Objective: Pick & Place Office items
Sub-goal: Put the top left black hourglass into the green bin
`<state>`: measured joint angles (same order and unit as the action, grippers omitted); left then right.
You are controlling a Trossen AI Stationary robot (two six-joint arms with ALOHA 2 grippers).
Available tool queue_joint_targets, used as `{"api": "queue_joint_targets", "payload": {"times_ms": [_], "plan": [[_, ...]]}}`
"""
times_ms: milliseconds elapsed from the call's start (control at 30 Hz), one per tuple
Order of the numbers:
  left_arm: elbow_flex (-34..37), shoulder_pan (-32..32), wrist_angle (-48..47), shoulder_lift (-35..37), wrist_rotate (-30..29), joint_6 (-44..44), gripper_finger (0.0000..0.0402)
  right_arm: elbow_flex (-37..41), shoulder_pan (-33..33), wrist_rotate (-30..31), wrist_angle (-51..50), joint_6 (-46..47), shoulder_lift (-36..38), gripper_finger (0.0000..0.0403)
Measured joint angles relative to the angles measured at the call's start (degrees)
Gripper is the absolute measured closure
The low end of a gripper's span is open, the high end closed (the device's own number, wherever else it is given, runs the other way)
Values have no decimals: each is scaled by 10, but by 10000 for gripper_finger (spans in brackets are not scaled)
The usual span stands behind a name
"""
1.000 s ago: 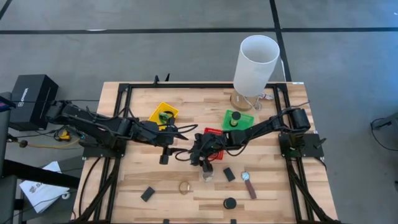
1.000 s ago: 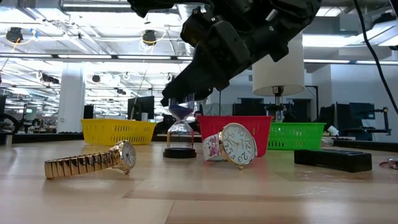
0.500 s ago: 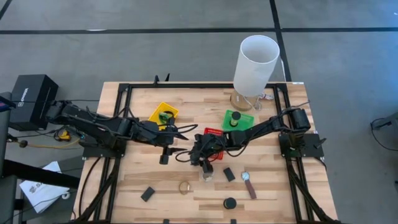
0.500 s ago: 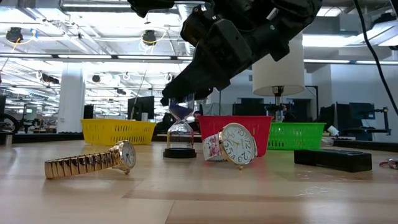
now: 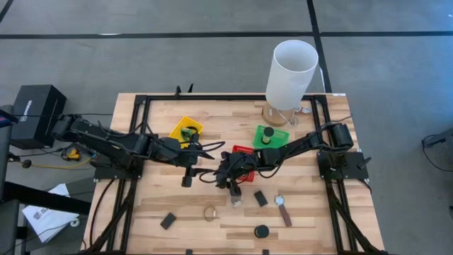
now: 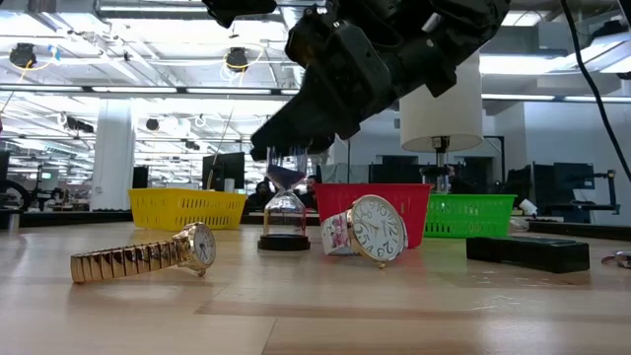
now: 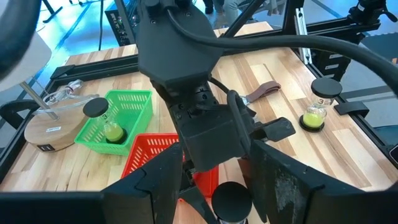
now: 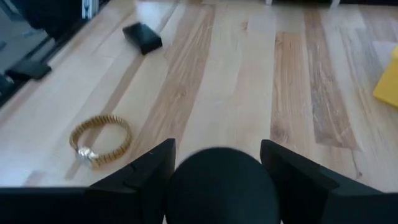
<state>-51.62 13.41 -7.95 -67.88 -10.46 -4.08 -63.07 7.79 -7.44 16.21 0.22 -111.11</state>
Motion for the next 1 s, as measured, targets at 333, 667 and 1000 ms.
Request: {"api": "queue_joint_targets", "payload": {"times_ms": [333, 667, 1000], "plan": [[0, 0, 0, 0, 0, 0, 220, -2, -4, -2, -25, 28, 2, 197], [0, 0, 0, 0, 1, 0, 220, 0, -5, -6, -39, 17, 0, 128], [0, 0, 1, 0, 1, 0, 220, 0, -14, -32, -7, 8, 0, 118]]}}
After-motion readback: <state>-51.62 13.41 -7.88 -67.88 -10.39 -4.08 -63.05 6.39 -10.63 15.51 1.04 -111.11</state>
